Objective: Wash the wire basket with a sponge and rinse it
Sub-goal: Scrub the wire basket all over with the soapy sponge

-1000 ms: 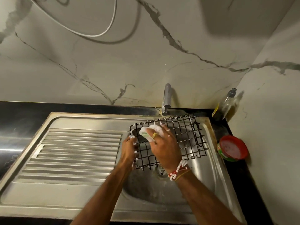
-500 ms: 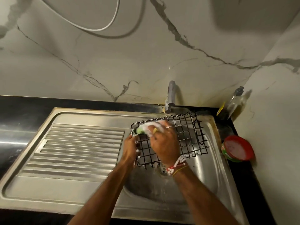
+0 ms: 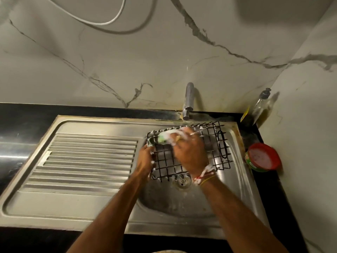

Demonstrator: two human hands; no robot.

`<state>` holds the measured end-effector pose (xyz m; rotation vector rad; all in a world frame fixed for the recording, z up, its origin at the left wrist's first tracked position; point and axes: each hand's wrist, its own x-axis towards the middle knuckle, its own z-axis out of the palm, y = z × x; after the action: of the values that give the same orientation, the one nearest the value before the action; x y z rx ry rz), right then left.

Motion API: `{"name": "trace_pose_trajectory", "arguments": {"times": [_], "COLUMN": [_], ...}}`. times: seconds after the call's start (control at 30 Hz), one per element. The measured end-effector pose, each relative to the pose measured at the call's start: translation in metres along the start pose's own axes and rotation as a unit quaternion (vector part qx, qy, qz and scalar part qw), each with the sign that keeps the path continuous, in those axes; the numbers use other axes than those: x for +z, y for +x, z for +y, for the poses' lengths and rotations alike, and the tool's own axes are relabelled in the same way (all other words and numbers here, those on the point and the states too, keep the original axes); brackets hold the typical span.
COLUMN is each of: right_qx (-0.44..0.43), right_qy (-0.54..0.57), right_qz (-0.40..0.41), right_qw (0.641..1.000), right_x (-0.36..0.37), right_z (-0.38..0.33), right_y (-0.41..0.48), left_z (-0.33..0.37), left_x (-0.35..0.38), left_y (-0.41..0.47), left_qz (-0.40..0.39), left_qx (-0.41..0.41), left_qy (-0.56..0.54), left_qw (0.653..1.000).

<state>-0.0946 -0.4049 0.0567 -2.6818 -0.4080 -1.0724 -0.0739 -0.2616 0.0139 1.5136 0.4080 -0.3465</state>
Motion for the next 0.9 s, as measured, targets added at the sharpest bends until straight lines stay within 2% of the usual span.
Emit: {"name": "trace_pose_trajectory", "arguments": {"times": [0.07, 0.17, 0.2, 0.23, 0.3, 0.37, 0.43, 0.53, 0.63, 0.7, 0.77, 0.83, 0.9], "right_qx": [0.065, 0.214, 0.219, 0.183, 0.050, -0.009, -0.008, 0.022, 0.150, 0.194, 0.138, 0.063, 0.027], "right_qy": [-0.036, -0.039, -0.029, -0.018, 0.007, 0.056, 0.058, 0.023, 0.010, 0.029, 0.048, 0.062, 0.064], "right_qz": [0.027, 0.034, 0.037, 0.037, 0.012, -0.036, -0.053, -0.048, -0.018, 0.000, 0.010, -0.020, -0.057], "right_qw": [0.997, 0.975, 0.975, 0.982, 0.999, 0.998, 0.997, 0.998, 0.988, 0.981, 0.989, 0.996, 0.996], "right_x": [-0.010, -0.018, -0.014, -0.008, 0.006, 0.014, 0.014, 0.003, -0.010, -0.010, -0.002, 0.004, 0.008], "right_z": [0.037, 0.063, 0.057, 0.044, 0.006, -0.022, -0.021, 0.020, 0.062, 0.052, 0.018, -0.020, -0.033], "right_y": [-0.011, -0.025, -0.028, -0.029, -0.027, -0.026, -0.025, -0.031, -0.037, -0.038, -0.038, -0.039, -0.042], "left_z": [-0.002, -0.007, -0.008, -0.009, -0.010, -0.010, -0.008, -0.008, -0.010, -0.009, -0.010, -0.011, -0.012], "left_x": [-0.010, -0.018, -0.016, -0.013, -0.005, 0.003, 0.004, -0.006, -0.014, -0.013, -0.008, -0.003, -0.003], "left_y": [0.003, 0.007, 0.006, 0.006, 0.003, 0.000, -0.002, 0.003, 0.008, 0.008, 0.007, 0.006, 0.005], "left_qz": [-0.020, -0.022, -0.019, -0.019, -0.026, -0.027, -0.025, -0.027, -0.024, -0.024, -0.021, -0.013, -0.004], "left_qx": [-0.031, -0.041, -0.043, -0.042, -0.031, -0.011, -0.003, -0.051, -0.073, -0.067, -0.076, -0.061, -0.053], "left_qy": [0.002, 0.004, 0.004, 0.005, 0.010, 0.010, -0.004, -0.025, -0.010, -0.003, 0.003, -0.005, -0.009], "left_qw": [0.999, 0.999, 0.999, 0.999, 0.999, 1.000, 1.000, 0.998, 0.997, 0.997, 0.997, 0.998, 0.999]}}
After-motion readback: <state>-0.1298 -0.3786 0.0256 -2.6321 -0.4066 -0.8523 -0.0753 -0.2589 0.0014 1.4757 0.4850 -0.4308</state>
